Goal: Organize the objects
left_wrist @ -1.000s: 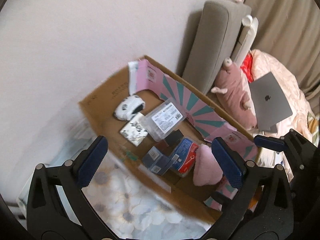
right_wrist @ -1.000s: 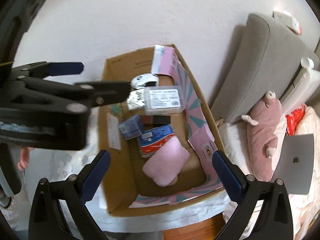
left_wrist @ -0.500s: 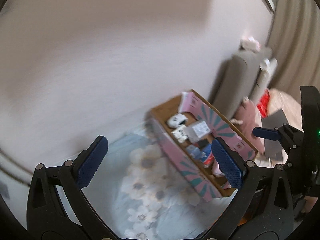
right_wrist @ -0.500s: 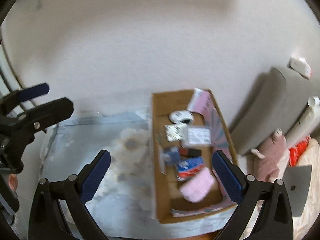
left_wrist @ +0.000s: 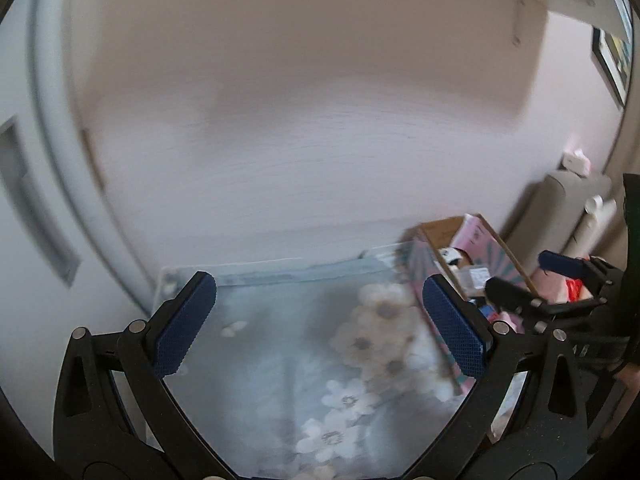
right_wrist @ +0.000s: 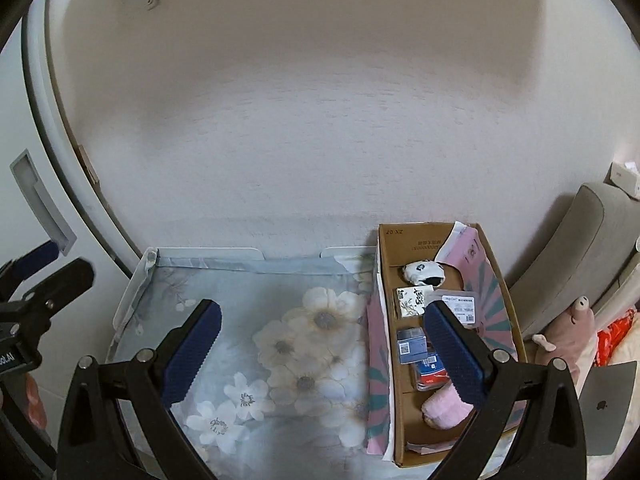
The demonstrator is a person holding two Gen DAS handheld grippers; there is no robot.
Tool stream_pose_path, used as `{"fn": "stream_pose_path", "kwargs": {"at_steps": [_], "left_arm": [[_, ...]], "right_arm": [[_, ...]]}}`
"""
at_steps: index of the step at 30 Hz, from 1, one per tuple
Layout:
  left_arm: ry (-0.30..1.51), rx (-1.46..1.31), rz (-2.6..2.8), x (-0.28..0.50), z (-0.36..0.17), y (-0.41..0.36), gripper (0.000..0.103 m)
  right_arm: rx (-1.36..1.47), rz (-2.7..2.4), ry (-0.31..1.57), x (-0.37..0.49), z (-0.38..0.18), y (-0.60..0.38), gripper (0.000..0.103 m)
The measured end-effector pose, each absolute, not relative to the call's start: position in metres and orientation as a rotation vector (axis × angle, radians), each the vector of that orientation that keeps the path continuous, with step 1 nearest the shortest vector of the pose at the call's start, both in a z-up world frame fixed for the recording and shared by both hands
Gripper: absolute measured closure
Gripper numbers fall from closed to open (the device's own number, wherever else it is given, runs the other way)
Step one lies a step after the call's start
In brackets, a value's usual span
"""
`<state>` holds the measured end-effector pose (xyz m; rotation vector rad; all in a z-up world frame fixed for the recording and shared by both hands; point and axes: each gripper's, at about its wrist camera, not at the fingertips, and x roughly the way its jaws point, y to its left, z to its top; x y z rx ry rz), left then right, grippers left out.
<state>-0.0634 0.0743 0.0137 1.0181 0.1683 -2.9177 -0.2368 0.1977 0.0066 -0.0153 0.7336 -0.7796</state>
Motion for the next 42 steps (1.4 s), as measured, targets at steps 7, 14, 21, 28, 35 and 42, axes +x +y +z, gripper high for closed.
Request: {"fn": "stream_pose_path", "kwargs": {"at_steps": [7,14,21,28,35,42], "left_arm": [[0.229,0.996,-2.844,-0.041,-0.002,0.052,0.0],[0.235,0.985,-2.815,-0.037,-0.004,0.045,0.0],[0.226,0.996,-2.821,-0.04,-0.004,0.047,0.0],[0.22,0.977,-2.829,-0.038,0.0,0.05,0.0],[0.214,0.996,-2.827,-0.037,-0.002,0.053,0.0],[0.219,1.0,-2.82,-0.037,-0.003,0.053,0.0]], "right_arm": [[-0.022,-0.764,0.735,-0.23,0.001,0.205,0.002],[-0.037,-0.773,0.724,-0.226,0.002,0.209,0.002],[-0.046,-0.787,0.716,-0.226,0.004,0.209,0.002],[-0.07,-0.819,0.709,-0.23,0.005,0.213,0.002],[-0.074,-0.827,0.717,-0.231,0.003,0.212,0.002],[-0.075,-0.819,0.721,-0.232,0.002,0.212,0.002]]}}
